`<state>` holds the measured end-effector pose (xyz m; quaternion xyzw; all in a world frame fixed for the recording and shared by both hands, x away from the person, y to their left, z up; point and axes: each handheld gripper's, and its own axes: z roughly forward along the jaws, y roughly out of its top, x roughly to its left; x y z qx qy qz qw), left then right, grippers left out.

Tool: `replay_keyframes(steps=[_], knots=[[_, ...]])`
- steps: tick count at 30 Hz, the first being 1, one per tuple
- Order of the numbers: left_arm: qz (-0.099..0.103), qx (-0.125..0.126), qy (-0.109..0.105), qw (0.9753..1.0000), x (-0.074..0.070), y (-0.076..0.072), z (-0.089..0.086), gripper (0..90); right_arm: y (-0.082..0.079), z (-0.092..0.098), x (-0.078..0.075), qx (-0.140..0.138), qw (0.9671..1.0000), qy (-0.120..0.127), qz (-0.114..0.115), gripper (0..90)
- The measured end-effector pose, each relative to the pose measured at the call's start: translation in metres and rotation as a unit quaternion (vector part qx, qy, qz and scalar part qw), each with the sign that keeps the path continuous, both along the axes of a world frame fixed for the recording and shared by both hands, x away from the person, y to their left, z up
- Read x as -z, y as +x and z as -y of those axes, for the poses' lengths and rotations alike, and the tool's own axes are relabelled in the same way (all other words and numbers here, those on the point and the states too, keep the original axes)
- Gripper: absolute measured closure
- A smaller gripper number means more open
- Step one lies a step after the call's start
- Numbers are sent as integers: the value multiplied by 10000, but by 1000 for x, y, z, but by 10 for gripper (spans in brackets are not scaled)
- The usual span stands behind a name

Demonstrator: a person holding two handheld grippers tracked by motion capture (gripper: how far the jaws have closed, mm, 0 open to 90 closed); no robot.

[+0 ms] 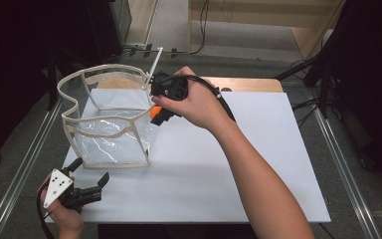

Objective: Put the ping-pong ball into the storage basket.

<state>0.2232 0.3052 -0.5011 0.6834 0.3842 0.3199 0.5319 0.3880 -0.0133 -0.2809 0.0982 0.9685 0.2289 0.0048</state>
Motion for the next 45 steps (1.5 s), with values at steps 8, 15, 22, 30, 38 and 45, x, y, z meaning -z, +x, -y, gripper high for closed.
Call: replay_keyframes(steps=[8,15,22,30,38,45], knots=[[4,-3,1,10000,0,0,0,0,3,-5,-6,-36,10000,-17,-3,478],[0,-1,1,10000,0,0,-1,0,5,-11,-12,-54,10000,-23,36,478],[-4,-6,-16,10000,0,0,-1,0,7,-16,-14,-32,10000,-58,32,478],[3,-5,-23,10000,0,0,-2,0,11,-24,-16,-84,9999,-53,53,478],[1,-3,-45,10000,0,0,-2,0,15,-31,-19,-87,9999,-77,62,479],[6,-7,-36,10000,0,0,-2,0,18,-34,-18,-55,9999,-83,70,479]])
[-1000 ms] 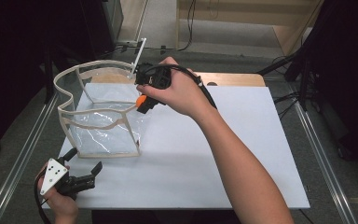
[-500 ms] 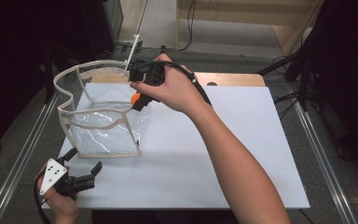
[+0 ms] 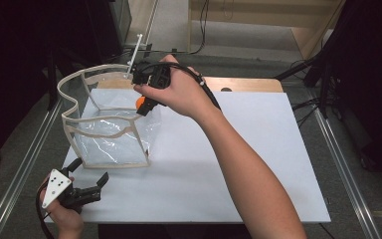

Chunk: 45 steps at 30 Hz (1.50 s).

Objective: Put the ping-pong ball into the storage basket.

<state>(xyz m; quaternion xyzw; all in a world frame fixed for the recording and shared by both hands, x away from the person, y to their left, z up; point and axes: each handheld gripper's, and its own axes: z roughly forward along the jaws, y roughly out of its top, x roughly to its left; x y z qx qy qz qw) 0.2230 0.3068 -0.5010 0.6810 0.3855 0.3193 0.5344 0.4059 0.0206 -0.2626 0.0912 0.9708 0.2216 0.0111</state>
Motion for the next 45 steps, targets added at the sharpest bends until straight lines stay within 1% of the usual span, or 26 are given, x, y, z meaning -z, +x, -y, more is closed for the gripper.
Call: replay_keyframes(steps=[1,4,5,6,8,13,19,20,21,23,30,34,35,36,45], knots=[[-1,2,-8,10000,0,0,0,0,0,0,0,45,10000,-8,-10,479],[0,-3,-5,10000,0,0,0,0,2,-2,0,34,10000,3,9,479],[0,-3,5,10000,0,0,0,0,2,-2,0,73,10000,-22,5,478],[-3,-1,12,10000,0,0,0,0,3,-2,0,33,10000,-30,33,479],[-2,-2,13,10000,0,0,0,0,3,-3,-1,63,10000,-22,10,479],[-3,3,1,10000,0,0,0,0,5,-5,-2,64,10000,-15,44,479],[0,2,5,10000,0,0,0,0,8,-7,0,134,9999,-35,44,479],[-3,5,0,10000,0,0,0,0,9,-7,0,81,9999,-25,72,479],[0,3,5,10000,0,0,0,0,9,-8,0,124,9999,-30,63,478],[-1,7,-10,10000,0,0,0,0,11,-9,1,99,9999,-20,62,479],[-1,11,-13,10000,0,0,0,0,16,-11,5,149,9999,-2,30,478],[-1,13,-17,10000,0,0,0,0,18,-12,6,195,9998,-24,25,478],[-1,13,-19,10000,0,0,0,0,18,-13,7,164,9999,-41,26,479],[0,13,-21,10000,0,0,0,0,18,-13,7,201,9998,-41,12,478],[4,8,-4,10000,0,0,0,0,22,-15,13,203,9998,-91,8,479]])
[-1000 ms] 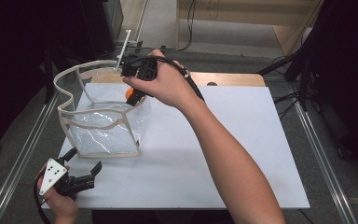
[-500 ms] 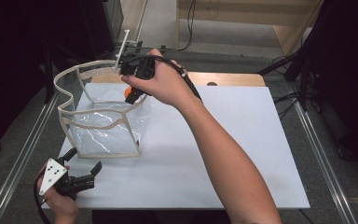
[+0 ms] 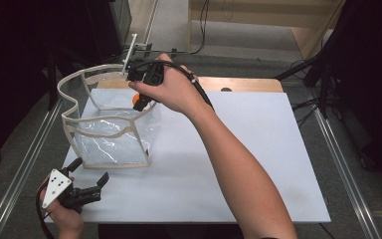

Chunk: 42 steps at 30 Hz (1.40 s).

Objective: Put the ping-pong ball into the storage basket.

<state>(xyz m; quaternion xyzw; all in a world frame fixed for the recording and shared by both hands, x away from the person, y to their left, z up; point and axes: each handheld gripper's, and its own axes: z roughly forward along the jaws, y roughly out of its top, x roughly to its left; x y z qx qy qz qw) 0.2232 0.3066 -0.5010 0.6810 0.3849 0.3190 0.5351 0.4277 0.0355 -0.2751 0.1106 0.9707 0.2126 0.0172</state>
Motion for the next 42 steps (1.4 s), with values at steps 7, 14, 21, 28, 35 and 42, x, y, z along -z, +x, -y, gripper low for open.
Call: replay_keyframes(steps=[7,14,21,28,35,42], knots=[[1,0,-8,10000,0,0,0,0,1,-1,3,59,10000,-41,17,478],[-1,-2,-6,10000,0,0,0,0,1,8,-1,173,9997,192,2,386],[-7,5,10,10000,0,0,0,0,-3,20,-6,224,9989,400,47,257],[-10,4,25,10000,0,0,0,0,-11,28,-5,281,9987,361,209,146],[-11,12,27,10000,0,0,1,0,-18,38,-3,459,9980,288,332,93],[-10,10,38,10000,0,0,1,0,-24,46,0,579,9972,196,436,0]])
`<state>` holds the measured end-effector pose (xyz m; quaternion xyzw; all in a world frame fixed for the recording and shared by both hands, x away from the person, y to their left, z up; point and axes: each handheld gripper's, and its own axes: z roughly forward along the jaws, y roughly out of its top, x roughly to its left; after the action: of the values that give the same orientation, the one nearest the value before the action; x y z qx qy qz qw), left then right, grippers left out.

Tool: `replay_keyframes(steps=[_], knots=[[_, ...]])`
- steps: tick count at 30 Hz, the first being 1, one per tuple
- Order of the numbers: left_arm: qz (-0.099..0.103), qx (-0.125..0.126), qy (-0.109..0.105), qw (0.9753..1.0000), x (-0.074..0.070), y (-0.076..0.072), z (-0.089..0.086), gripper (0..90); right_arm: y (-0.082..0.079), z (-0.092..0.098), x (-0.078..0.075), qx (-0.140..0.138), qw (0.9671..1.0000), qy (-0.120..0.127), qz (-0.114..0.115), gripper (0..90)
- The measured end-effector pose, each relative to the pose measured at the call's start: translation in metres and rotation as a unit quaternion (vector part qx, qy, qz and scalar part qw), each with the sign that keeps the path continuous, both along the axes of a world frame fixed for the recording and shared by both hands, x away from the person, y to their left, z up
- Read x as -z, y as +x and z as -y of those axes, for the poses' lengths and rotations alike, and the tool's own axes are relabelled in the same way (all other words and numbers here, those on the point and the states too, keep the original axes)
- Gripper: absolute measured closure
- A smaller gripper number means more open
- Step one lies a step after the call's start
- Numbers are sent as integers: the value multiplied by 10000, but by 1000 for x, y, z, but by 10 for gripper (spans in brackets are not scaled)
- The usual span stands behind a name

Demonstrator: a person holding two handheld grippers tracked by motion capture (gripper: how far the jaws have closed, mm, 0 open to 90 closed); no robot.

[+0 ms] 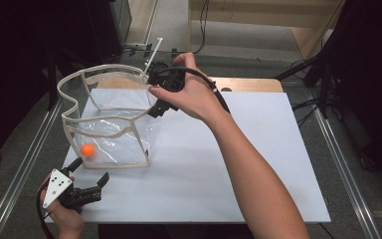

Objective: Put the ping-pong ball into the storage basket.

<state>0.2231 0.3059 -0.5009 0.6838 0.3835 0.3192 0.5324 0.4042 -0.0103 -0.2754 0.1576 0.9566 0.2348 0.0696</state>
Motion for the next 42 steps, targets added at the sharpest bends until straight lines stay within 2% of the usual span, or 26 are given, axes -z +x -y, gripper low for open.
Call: replay_keyframes(steps=[14,38,42], knots=[[6,-6,-12,10000,0,0,0,0,-6,18,21,168,9997,-61,-147,0],[4,-1,1,10000,0,0,1,0,-18,50,53,360,9991,10,-209,0],[3,3,17,10000,0,0,1,0,-21,54,58,389,9991,8,-163,0]])
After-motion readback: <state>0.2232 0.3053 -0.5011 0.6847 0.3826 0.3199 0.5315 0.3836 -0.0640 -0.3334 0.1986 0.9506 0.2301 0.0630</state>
